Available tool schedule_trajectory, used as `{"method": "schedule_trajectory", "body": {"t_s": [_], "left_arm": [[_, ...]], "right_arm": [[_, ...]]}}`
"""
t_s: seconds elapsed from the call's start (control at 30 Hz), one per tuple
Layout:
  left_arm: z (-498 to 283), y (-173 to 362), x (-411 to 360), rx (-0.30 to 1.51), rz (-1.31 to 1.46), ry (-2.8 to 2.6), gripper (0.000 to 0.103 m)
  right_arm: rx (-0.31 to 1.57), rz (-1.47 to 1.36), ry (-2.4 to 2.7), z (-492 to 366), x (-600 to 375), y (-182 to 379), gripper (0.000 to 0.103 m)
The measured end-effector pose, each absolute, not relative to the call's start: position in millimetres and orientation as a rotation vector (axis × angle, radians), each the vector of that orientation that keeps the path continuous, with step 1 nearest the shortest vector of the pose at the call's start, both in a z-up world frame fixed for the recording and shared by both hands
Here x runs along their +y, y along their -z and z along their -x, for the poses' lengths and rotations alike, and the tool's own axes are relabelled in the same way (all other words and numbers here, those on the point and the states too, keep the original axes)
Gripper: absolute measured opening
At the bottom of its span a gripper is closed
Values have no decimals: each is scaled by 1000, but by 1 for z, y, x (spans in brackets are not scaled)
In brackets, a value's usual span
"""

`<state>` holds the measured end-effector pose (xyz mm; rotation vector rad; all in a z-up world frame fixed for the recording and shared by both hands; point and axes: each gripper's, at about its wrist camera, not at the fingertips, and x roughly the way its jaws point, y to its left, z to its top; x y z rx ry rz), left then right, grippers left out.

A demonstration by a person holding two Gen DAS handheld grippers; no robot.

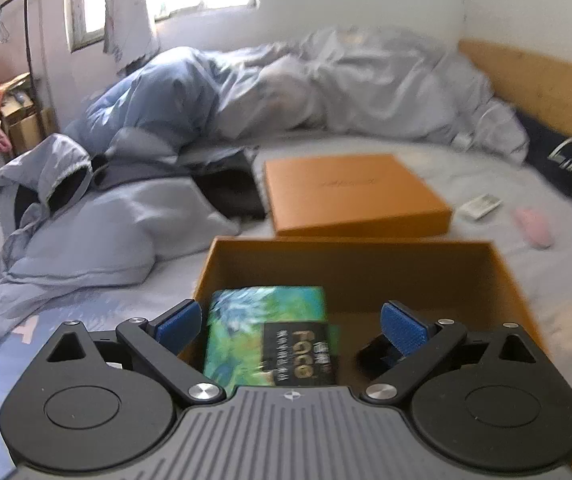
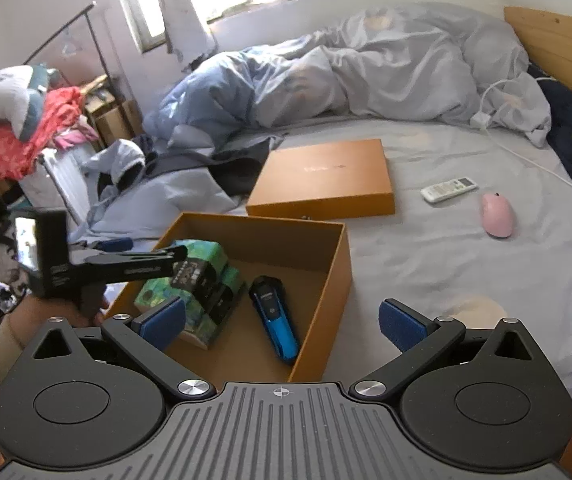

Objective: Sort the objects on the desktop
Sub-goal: 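Lower the tissue pack into the box and open the left gripper, then move the left gripper toward the flat orange lid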

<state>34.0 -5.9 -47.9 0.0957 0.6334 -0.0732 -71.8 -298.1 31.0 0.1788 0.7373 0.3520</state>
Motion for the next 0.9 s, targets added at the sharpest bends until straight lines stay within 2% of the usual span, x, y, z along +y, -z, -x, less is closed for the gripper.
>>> {"method": "schedule_trajectory", "body": {"t_s": [0.23,0.9], "left_arm": [[-5,32,-11,556,-27,126,103],[50,45,-21,490,54,168,103]], "right_arm": [[730,-187,-349,70,-300,-30,103],[732,-225,-305,61,-315,-13,103]]}}
